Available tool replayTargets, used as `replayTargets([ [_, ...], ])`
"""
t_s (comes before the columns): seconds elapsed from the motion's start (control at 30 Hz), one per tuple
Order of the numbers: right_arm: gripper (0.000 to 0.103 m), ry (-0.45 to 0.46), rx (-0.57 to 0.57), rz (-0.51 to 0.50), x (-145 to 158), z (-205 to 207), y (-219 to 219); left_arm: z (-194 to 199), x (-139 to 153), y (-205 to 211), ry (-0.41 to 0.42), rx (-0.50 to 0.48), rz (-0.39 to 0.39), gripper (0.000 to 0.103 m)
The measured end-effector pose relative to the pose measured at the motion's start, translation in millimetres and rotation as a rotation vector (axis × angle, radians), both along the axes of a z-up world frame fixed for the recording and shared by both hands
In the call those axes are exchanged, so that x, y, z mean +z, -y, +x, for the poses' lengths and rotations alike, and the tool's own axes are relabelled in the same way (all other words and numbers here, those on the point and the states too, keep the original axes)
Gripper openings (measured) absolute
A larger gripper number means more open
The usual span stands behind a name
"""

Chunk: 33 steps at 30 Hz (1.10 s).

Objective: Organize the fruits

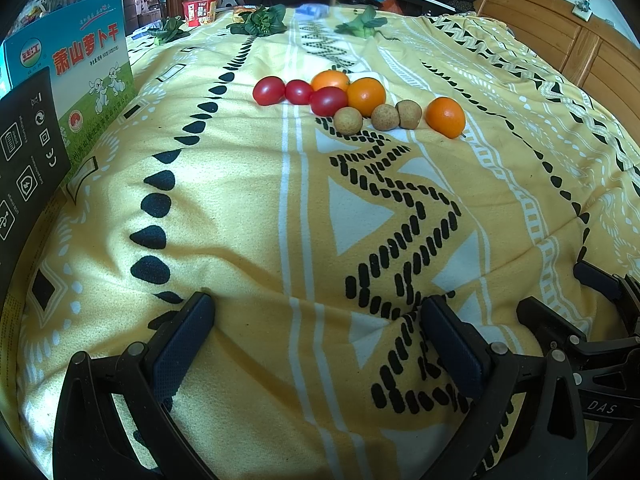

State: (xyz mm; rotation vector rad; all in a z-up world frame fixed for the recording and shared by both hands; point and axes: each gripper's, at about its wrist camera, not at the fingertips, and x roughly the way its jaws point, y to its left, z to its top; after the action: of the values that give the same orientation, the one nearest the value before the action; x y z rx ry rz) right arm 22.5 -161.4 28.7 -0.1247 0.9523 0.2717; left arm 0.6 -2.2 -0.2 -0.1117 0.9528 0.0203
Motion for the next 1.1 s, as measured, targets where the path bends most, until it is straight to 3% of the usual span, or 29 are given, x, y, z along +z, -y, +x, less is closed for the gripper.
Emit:
replayTargets([
  [1.1, 0.103, 0.000, 0.000, 0.000, 0.1, -0.1, 0.2, 1.2, 0.5, 1.7, -0.001, -0.001, 0.002, 0.103],
])
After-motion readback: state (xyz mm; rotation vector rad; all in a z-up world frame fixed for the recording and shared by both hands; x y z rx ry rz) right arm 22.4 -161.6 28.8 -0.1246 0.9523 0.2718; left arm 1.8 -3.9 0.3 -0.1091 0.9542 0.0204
